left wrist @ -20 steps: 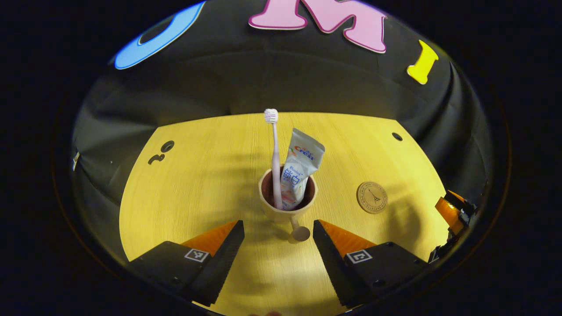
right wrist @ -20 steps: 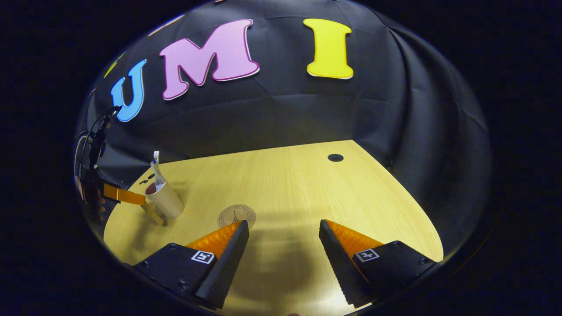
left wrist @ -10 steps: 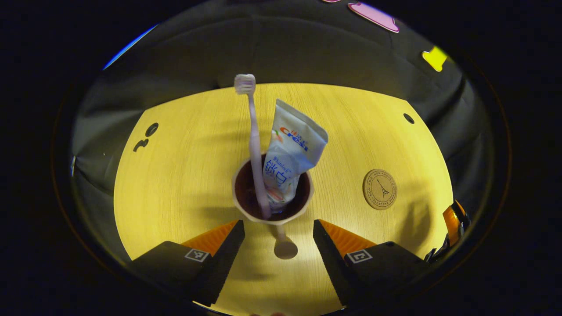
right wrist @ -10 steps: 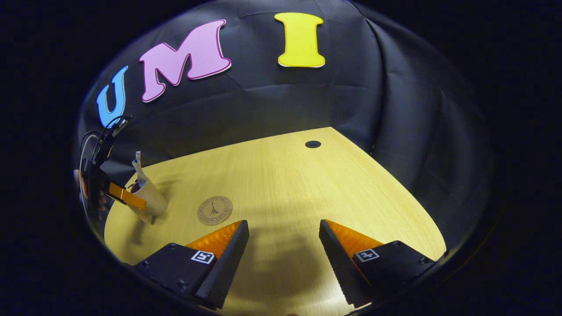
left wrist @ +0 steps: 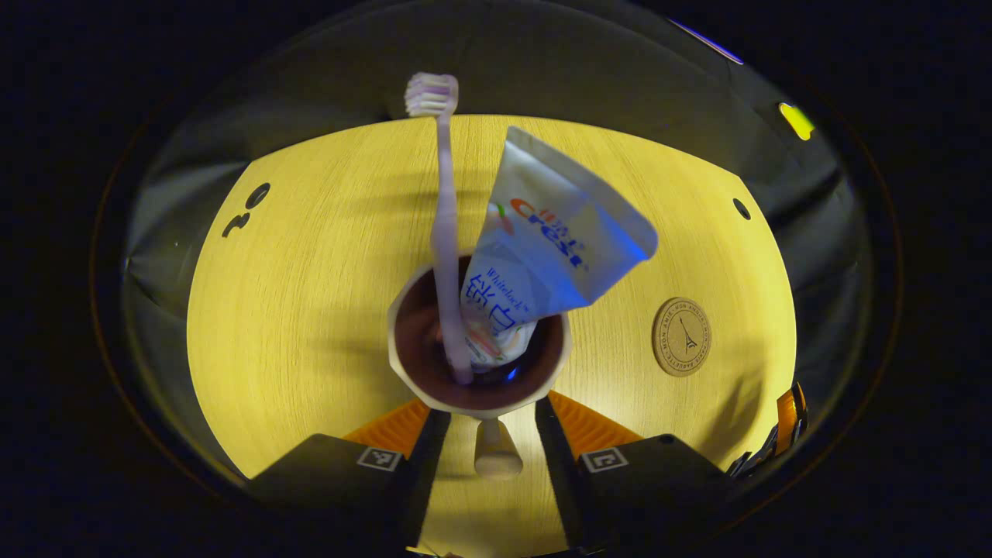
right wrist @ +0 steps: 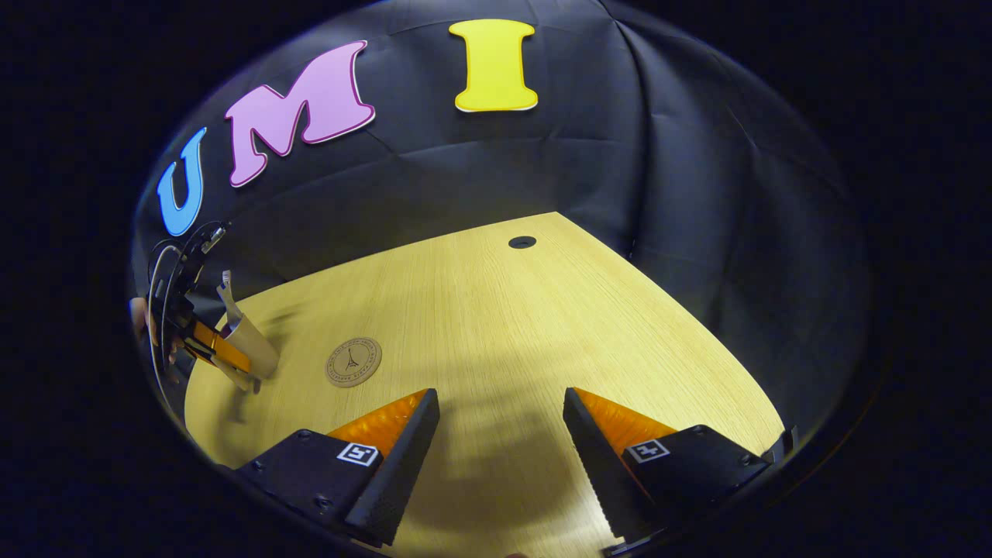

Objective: Put the toothbrush and toothpaste on the desktop into the cup, then pick up the cup and place it on the coaster on the desktop.

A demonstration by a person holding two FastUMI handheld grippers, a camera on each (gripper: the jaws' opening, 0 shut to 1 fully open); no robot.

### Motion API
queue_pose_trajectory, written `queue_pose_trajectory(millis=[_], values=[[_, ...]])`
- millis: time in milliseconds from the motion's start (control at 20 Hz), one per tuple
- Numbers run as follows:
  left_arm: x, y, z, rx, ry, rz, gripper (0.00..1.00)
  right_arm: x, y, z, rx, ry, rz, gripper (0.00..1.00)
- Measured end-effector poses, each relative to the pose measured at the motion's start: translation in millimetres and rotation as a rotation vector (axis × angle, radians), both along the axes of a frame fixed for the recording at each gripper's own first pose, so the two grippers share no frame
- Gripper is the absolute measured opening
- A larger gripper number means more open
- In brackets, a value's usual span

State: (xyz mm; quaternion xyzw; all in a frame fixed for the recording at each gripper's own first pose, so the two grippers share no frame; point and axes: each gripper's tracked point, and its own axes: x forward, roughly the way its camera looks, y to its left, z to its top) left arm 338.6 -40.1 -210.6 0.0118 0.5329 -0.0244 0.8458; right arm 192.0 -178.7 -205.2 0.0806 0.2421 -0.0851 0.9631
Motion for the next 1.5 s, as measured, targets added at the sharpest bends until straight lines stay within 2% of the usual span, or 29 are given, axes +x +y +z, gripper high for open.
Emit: queue_pose_trajectory(millis=[100, 200, 250, 600, 850, 1250, 1500], values=[[-2.0, -1.4, -3.9, -0.017, 0.016, 0.002, 0.34, -2.9, -2.2, -2.1, 0.005, 0.011, -0.001, 0.99], [-3.1, -1.5, -3.6, -0.020, 0.029, -0.009, 0.28, -5.3, -2.6, 1.6, 0.003, 0.004, 0.001, 0.99], [-2.3, -2.4, -5.9, -0.015, 0.033, -0.017, 0.32, -7.8, -2.8, 2.1, 0.002, 0.001, 0.002, 0.99], [-6.1, -5.4, -4.3, -0.038, 0.010, -0.050, 0.22, -21.0, -2.5, 7.7, -0.005, 0.001, 0.016, 0.99], [-9.2, -13.7, 6.2, -0.034, -0.019, -0.088, 0.22, -26.7, -3.0, 15.5, -0.015, -0.005, 0.021, 0.98], [-12.1, -64.1, 23.2, 0.012, -0.032, -0.259, 0.22, -34.0, -17.6, 27.6, -0.026, -0.027, -0.011, 0.99], [-10.7, -109.2, 20.1, 0.027, -0.011, -0.363, 0.22, -49.3, -43.8, 27.3, -0.024, -0.024, -0.074, 0.99]])
